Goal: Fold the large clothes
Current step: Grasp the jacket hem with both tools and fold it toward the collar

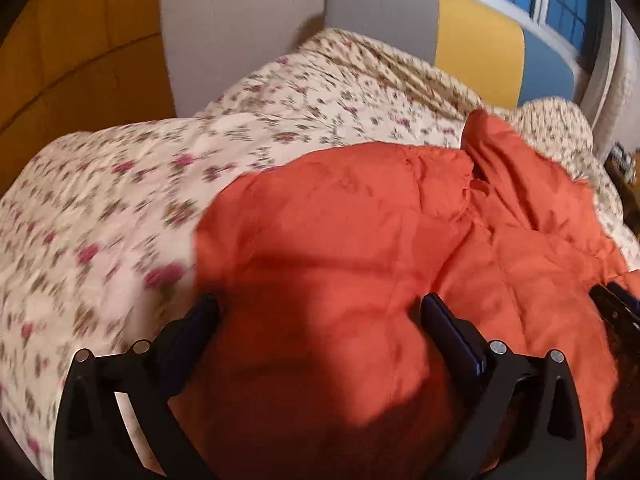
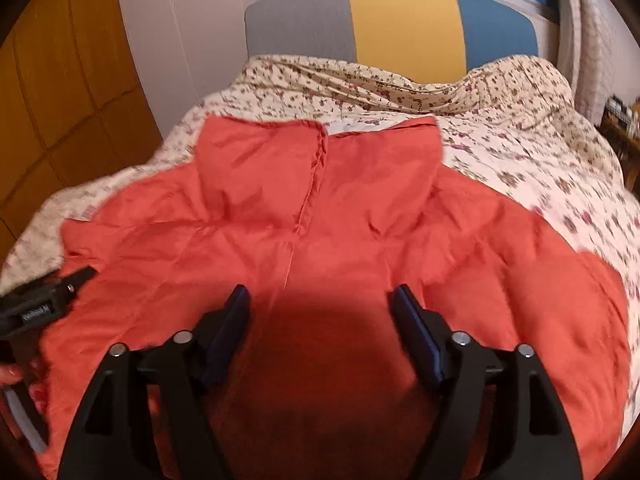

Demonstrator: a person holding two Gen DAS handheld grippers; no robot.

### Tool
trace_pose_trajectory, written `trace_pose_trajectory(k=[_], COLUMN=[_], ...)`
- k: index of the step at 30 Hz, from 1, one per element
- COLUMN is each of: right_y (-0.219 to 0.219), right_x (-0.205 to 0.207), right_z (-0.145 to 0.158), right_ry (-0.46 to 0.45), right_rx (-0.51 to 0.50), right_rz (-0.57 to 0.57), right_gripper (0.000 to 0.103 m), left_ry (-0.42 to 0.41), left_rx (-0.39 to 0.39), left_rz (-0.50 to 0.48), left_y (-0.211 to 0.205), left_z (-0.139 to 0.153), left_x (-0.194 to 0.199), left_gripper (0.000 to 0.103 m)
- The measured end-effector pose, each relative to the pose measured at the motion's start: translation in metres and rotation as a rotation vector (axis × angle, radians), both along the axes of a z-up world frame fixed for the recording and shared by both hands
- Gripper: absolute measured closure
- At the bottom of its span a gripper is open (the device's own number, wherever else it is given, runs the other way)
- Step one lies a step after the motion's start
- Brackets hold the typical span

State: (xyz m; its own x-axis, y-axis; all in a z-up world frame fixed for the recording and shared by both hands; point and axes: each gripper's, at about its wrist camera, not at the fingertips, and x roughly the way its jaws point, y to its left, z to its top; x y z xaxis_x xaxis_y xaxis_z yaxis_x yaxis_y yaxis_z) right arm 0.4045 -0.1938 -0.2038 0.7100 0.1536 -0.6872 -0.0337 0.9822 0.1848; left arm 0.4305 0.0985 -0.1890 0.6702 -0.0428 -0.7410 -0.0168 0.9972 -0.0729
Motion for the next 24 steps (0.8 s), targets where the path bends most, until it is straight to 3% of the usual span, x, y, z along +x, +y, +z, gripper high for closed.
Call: trace_pose_trajectory(k=[7, 19, 24], right_y=[-0.022, -0.105, -0.133], right_x=[-0.083, -0.240, -0.289], right_z=[0.026, 0.022, 0.006], right_ry=[0.039, 0.065, 0.119], right_rx=[0.090, 0.101, 0.130], right_rz=[-0.009, -0.197, -0.249], right_gripper=[0.028, 0.028, 0.028], left_ry=[0.024, 0.029, 0.017], left_rx=[-0.164, -0.041, -0.066], left_rz=[0.037, 0.028, 0.011], left_y=[0.034, 0.072, 0.082], left_z=[0.007, -0.014, -0.015], left_x=[-0.075, -0.192, -0.224], left_gripper=[0.003, 0.003, 0.003])
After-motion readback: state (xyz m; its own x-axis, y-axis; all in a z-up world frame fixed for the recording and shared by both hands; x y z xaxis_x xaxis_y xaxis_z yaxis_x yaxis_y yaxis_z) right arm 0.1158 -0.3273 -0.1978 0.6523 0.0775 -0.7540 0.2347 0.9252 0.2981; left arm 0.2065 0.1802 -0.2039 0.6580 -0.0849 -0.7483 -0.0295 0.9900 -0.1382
